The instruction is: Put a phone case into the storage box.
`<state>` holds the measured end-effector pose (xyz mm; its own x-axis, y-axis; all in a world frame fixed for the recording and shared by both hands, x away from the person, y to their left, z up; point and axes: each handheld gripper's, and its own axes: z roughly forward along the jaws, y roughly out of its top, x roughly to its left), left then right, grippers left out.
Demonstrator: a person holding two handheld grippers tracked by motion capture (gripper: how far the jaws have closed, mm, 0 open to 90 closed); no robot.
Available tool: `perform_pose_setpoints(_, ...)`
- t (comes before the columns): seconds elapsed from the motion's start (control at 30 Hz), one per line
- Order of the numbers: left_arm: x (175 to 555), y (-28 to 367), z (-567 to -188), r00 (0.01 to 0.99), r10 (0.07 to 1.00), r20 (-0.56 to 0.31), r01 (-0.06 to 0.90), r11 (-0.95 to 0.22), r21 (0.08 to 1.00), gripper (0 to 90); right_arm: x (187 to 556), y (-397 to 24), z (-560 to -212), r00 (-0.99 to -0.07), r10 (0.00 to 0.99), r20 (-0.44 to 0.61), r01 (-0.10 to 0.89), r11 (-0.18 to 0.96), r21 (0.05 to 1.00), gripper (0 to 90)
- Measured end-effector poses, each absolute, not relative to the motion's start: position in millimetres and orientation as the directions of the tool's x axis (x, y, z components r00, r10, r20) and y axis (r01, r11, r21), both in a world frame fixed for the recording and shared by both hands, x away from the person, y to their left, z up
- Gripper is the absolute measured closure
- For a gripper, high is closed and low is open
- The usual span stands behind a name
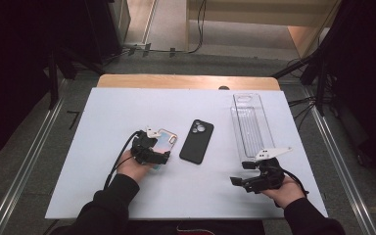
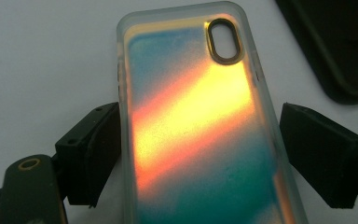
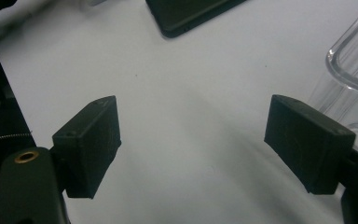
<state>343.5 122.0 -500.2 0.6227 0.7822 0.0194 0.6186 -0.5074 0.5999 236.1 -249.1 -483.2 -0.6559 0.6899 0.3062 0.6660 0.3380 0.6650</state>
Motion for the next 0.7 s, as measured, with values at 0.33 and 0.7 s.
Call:
perform_pose_setpoints(0.33,348,127,-495,0.626,0.778,-0.047,0.646,-0.484,0.591,16.0,236,-249,-483,-0.659,0.687,0.306,0.663,0.338,0.668,16.4)
perform_pose_setpoints(0.7,347,134,-474,0.655,0.745,-0.130,0.642,-0.457,0.615,16.3,236,-249,-483,-0.656,0.689,0.309,0.665,0.332,0.669,16.4)
